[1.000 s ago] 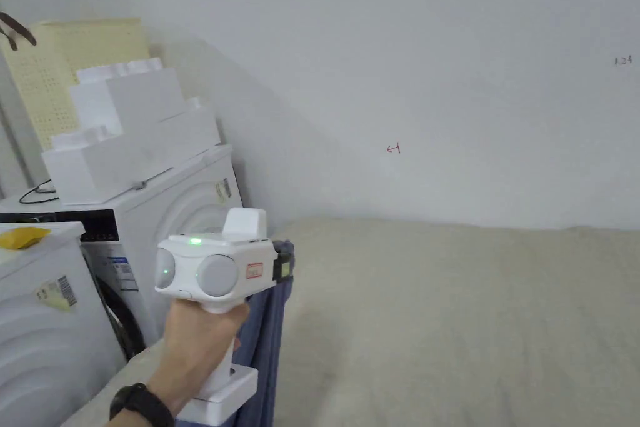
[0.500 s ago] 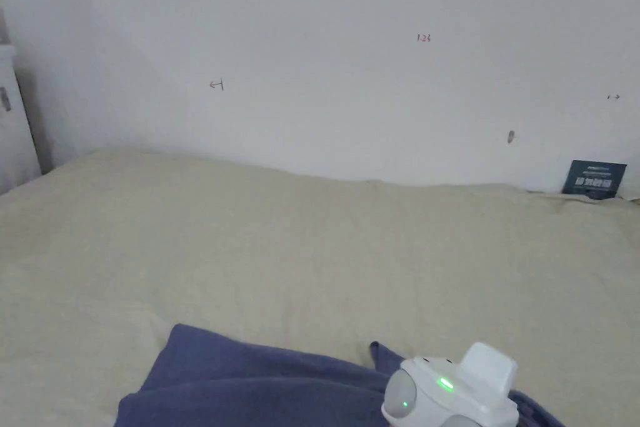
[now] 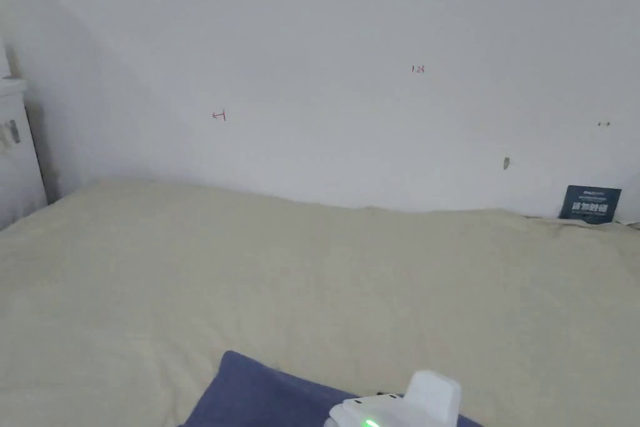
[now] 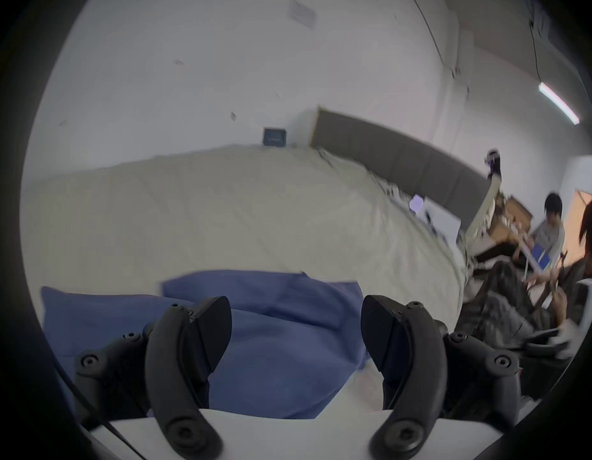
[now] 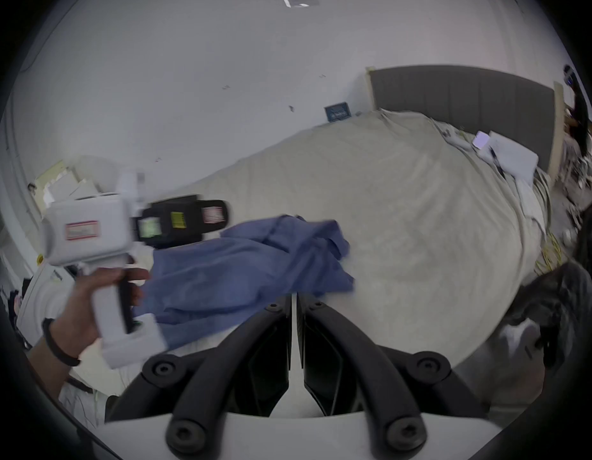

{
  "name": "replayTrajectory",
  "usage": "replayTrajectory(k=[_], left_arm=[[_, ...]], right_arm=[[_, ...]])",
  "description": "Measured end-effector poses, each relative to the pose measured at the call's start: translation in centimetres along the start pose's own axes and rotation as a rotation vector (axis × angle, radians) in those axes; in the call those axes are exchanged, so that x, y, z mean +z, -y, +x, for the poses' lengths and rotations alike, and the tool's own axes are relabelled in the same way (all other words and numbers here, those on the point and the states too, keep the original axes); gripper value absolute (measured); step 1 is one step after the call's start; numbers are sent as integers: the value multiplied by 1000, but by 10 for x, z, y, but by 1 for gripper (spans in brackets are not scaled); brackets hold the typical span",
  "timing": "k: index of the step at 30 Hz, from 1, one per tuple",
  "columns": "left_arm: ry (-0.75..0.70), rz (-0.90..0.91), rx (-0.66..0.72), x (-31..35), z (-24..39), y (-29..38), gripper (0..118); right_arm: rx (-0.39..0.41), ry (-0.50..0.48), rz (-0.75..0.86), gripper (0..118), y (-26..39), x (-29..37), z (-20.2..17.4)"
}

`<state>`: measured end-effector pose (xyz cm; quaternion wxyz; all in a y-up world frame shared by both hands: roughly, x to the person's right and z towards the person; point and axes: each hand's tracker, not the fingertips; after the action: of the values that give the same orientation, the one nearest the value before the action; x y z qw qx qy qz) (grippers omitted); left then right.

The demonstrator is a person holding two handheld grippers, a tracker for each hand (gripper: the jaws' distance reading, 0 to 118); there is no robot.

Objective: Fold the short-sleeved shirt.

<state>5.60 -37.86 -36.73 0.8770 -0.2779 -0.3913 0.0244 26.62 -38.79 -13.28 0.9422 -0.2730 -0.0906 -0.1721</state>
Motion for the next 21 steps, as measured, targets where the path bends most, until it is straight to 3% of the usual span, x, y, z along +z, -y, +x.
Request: replayTrajectory(k=[2,4,9,14,16,19,21], left_arm=[[16,81,96,56,-30,-6,88],[-111,146,150,111,-48,-6,93],[-296,205,121,219,-57,25,94],[-516,244,76,270,-42,63,92],[-521,226,74,278,-37,73,84],[-583,231,77,284,-27,83,43],[-624,219,46,284,-20,90,27]], right_arm=[[30,-22,53,3,-8,-3,-16],[82,-80,69,3,-16,-6,-31],[166,-174,70,3,-27,-10,-71],[247,-208,95,3,-18,-2,-100],[258,-213,101,3,-13,2,-107],[282,-201,112,3,-4,7,-115],[290,-196,99,3,1,8,-116]])
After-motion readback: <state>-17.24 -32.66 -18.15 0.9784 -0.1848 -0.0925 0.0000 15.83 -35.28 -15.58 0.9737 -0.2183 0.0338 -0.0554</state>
